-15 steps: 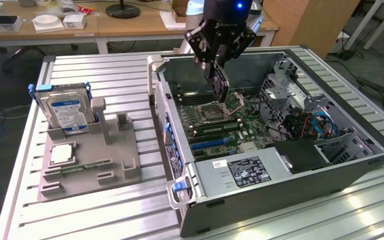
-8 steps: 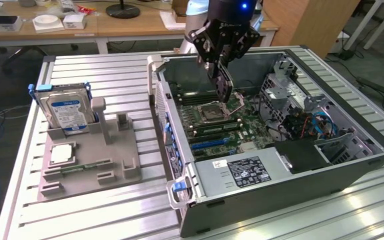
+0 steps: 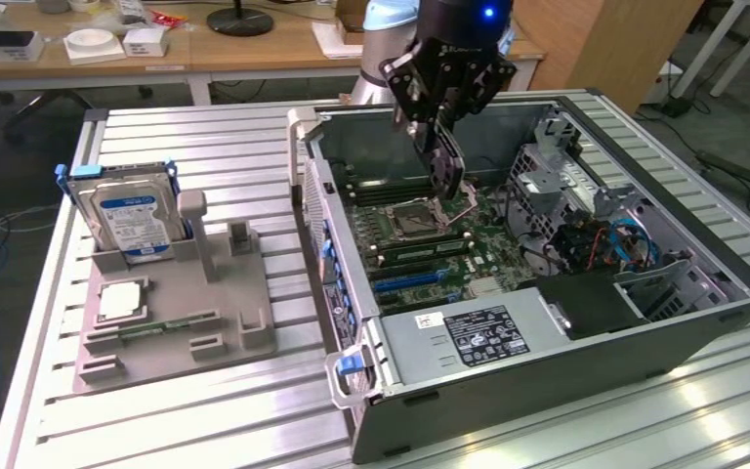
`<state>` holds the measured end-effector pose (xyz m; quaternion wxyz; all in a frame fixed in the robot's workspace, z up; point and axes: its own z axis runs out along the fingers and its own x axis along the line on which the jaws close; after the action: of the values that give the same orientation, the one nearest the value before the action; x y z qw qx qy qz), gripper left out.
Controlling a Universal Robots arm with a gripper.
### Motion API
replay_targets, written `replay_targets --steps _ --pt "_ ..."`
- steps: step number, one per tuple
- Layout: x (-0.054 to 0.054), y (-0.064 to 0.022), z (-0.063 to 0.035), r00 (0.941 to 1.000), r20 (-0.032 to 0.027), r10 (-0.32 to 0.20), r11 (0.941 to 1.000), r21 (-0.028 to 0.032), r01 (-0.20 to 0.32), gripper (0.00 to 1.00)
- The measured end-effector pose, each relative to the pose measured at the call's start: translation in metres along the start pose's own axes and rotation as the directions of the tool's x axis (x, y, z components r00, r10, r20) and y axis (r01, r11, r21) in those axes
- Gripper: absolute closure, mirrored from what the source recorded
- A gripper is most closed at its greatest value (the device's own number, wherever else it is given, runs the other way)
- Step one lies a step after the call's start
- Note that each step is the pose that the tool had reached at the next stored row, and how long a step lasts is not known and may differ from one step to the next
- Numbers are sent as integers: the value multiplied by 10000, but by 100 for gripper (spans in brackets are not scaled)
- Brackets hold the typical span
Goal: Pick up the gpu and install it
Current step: 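Pick up the gpu and move the gpu toward the slot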
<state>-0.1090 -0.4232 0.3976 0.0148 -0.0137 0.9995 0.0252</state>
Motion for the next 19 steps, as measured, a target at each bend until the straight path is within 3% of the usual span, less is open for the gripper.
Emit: replay_targets --steps 19 --pt "-561 -18 53 10000 11 0 10000 -1 0 73"
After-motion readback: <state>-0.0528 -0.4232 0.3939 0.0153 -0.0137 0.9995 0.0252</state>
